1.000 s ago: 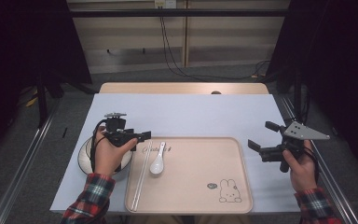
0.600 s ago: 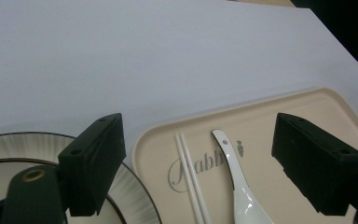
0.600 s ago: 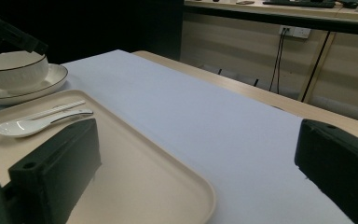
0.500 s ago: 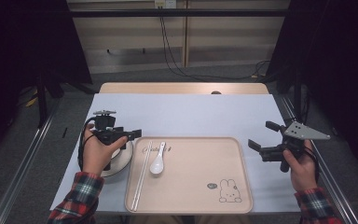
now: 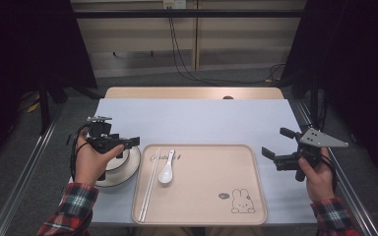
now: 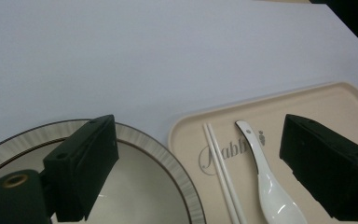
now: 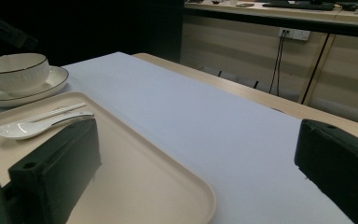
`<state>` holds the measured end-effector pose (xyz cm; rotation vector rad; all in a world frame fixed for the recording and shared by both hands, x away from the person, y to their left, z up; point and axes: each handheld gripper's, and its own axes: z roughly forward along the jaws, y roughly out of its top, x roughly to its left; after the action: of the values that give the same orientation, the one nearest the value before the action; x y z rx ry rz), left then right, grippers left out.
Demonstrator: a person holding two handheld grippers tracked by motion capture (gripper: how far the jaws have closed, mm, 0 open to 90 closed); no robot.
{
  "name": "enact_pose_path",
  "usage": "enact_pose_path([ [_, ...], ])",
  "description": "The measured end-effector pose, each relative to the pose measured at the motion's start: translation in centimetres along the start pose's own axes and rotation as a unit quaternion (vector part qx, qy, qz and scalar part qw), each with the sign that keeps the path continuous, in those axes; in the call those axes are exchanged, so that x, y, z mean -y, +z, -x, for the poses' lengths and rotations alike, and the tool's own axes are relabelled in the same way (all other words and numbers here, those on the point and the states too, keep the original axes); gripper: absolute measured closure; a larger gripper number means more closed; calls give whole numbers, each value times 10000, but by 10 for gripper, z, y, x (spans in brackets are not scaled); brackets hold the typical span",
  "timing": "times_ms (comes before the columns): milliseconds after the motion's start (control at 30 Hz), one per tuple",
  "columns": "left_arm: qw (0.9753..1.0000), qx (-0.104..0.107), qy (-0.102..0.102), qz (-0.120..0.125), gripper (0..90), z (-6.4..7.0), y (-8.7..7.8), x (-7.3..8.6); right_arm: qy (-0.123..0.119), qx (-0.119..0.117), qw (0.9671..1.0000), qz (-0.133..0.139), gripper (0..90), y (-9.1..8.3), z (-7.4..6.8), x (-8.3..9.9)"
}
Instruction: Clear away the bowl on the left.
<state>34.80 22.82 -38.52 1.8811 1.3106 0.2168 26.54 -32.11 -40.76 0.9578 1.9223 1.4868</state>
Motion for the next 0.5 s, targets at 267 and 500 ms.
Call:
enact_pose_path([
  [267,9999,-98,-45,16,100,-8,-12,1,-23,-39,10000,-38,0,0,0,0],
  [500,9998,-185,-32,-60,100,-17,-19,5,-29,-41,10000,-35,0,1,-1,0],
])
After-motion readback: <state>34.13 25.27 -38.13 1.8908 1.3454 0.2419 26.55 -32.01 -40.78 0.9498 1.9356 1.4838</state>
